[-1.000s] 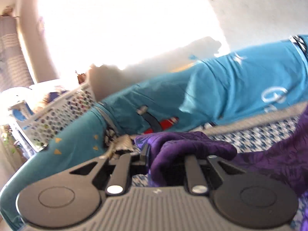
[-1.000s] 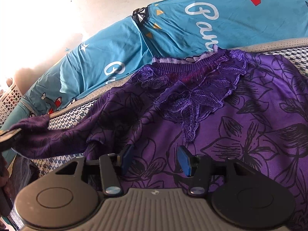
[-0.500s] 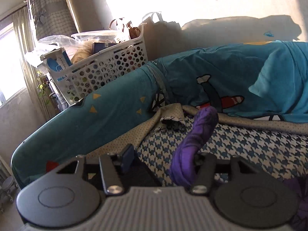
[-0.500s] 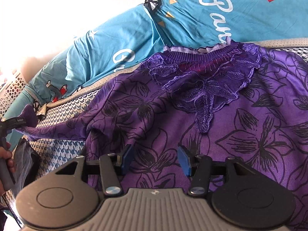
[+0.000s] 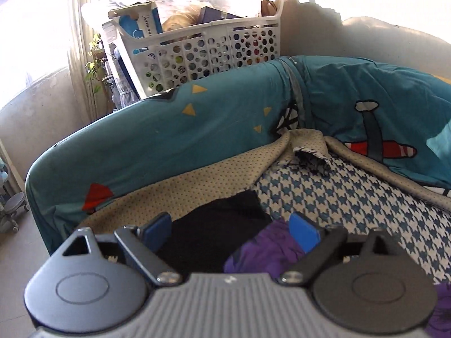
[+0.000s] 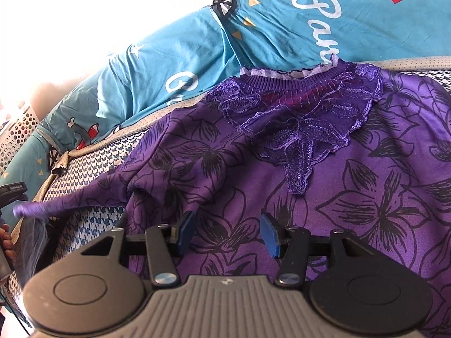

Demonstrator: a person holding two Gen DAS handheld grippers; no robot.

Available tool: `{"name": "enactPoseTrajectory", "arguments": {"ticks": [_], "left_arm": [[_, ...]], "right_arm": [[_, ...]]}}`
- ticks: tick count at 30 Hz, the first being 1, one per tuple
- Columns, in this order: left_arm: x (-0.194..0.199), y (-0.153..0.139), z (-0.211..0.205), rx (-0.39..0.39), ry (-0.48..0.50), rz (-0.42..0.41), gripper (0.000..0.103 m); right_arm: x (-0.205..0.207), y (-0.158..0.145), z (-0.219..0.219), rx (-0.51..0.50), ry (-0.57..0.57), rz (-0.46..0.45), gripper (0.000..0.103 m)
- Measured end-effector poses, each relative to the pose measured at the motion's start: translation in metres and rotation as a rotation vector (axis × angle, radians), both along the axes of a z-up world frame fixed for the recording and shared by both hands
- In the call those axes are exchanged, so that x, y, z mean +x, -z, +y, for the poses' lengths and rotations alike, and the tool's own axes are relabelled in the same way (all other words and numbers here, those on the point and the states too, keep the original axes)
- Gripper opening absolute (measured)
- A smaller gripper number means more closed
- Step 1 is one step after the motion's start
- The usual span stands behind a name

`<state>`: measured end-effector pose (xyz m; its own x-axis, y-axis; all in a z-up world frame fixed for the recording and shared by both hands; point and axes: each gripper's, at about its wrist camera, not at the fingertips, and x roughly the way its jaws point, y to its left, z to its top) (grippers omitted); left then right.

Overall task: Fold clothes
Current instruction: 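Smooth the purple garment with the right gripper while the left gripper repositions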

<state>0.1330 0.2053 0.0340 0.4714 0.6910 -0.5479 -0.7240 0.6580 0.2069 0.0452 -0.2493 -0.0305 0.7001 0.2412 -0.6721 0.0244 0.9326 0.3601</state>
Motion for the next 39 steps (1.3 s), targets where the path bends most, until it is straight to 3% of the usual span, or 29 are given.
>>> {"name": "enactPoseTrajectory", "arguments": {"ticks": [8, 13, 18, 23, 26, 32, 39], "left_arm": [[-0.013, -0.013, 0.015, 0.009, -0.027, -0.017, 0.094], [-0.010, -0.017, -0.007, -0.029, 0.098, -0.041, 0.096], [0.002, -0.014, -0.052, -0.061, 0.283, -0.012, 0.097], [0.009, -0.005, -0.113, -0.032, 0.477, 0.030, 0.098], [0.011, 0.002, -0.142, -0.019, 0.559, 0.056, 0.098], [0.012, 0.011, -0.176, 0.008, 0.681, 0.095, 0.101], [0.013, 0.017, -0.184, 0.033, 0.701, 0.111, 0.101]], "right_arm": [[0.002, 0.003, 0.007, -0.001, -0.010, 0.014, 0.050], [0.002, 0.006, 0.015, -0.005, -0.042, 0.025, 0.050], [0.002, 0.009, 0.021, -0.010, -0.070, 0.031, 0.050], [0.001, 0.008, 0.029, 0.017, -0.110, 0.010, 0.051], [-0.004, 0.004, 0.038, 0.052, -0.179, -0.031, 0.051], [-0.026, -0.007, 0.070, 0.090, -0.422, -0.107, 0.051], [-0.058, 0.006, 0.113, 0.048, -0.607, -0.069, 0.051]]}}
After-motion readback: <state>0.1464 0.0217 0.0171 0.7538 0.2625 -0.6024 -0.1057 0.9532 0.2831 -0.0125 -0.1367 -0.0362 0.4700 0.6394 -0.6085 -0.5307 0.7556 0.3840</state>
